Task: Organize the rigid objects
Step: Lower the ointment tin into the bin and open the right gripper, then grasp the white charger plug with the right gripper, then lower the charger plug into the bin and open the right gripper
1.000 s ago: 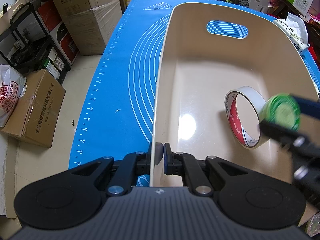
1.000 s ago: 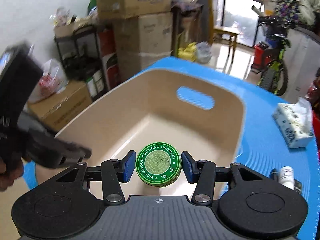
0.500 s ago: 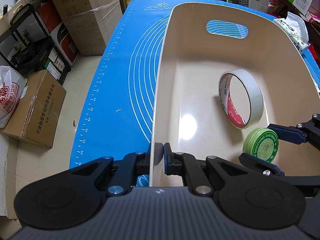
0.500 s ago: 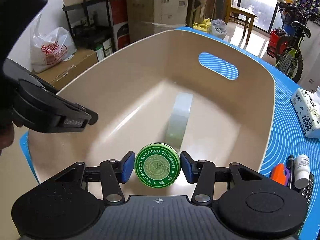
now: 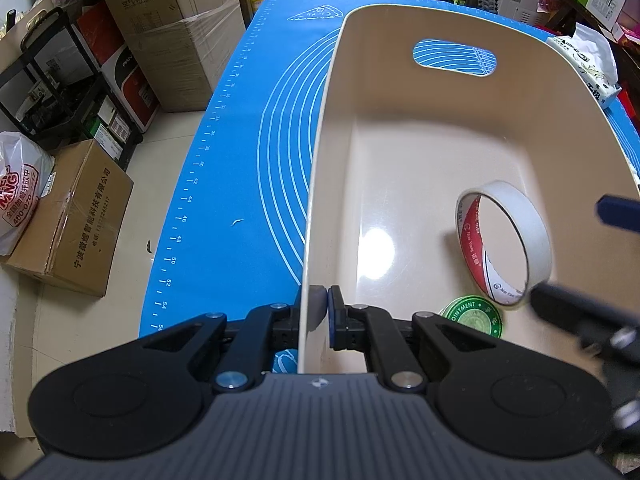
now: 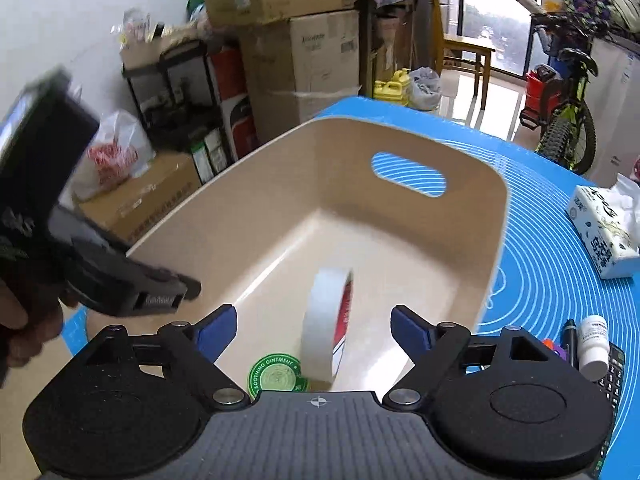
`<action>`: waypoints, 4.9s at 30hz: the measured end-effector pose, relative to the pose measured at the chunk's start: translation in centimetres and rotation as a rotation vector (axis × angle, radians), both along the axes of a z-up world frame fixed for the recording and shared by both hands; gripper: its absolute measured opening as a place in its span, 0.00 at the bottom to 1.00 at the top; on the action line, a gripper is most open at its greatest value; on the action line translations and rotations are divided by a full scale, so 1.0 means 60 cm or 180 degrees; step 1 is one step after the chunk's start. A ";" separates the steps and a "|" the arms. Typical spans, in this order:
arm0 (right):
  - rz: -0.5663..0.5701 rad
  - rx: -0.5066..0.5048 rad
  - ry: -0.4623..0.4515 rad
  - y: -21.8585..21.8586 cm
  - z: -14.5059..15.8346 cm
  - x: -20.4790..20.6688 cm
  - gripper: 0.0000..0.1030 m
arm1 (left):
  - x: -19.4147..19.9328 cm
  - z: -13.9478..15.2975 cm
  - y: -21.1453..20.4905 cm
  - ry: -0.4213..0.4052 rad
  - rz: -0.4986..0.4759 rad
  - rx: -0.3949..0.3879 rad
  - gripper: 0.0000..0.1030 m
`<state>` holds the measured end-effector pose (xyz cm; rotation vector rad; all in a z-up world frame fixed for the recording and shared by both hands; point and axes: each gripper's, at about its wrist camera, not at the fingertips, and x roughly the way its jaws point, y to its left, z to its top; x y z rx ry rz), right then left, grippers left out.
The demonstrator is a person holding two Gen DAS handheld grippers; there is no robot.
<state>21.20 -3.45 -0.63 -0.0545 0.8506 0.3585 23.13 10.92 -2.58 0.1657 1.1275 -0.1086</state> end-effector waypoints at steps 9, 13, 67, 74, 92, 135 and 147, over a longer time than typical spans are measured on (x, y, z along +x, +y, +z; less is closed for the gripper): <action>-0.0190 0.0150 -0.0224 -0.067 0.046 -0.008 0.86 | 0.001 0.002 0.001 -0.0003 0.0008 -0.0014 0.09; -0.0353 0.0215 -0.0302 -0.101 0.063 -0.008 0.91 | 0.001 0.002 0.002 -0.0006 0.0012 -0.0024 0.09; -0.0509 -0.0950 0.0208 -0.249 -0.139 -0.014 0.54 | 0.001 -0.006 -0.002 0.0005 -0.0010 0.0006 0.09; -0.0705 -0.0921 0.0084 -0.260 -0.118 -0.014 0.54 | 0.002 -0.004 -0.001 0.0010 0.0000 0.0001 0.09; -0.0611 -0.0441 -0.0564 -0.187 0.001 -0.005 0.54 | 0.001 -0.003 -0.002 0.0017 -0.0006 0.0022 0.10; 0.0312 -0.0330 0.0153 0.054 -0.045 0.014 0.70 | 0.002 -0.002 -0.003 0.0024 -0.0024 0.0059 0.10; -0.0014 0.0017 -0.0038 -0.007 0.012 0.011 0.81 | 0.003 -0.002 -0.004 0.0032 -0.0014 0.0058 0.10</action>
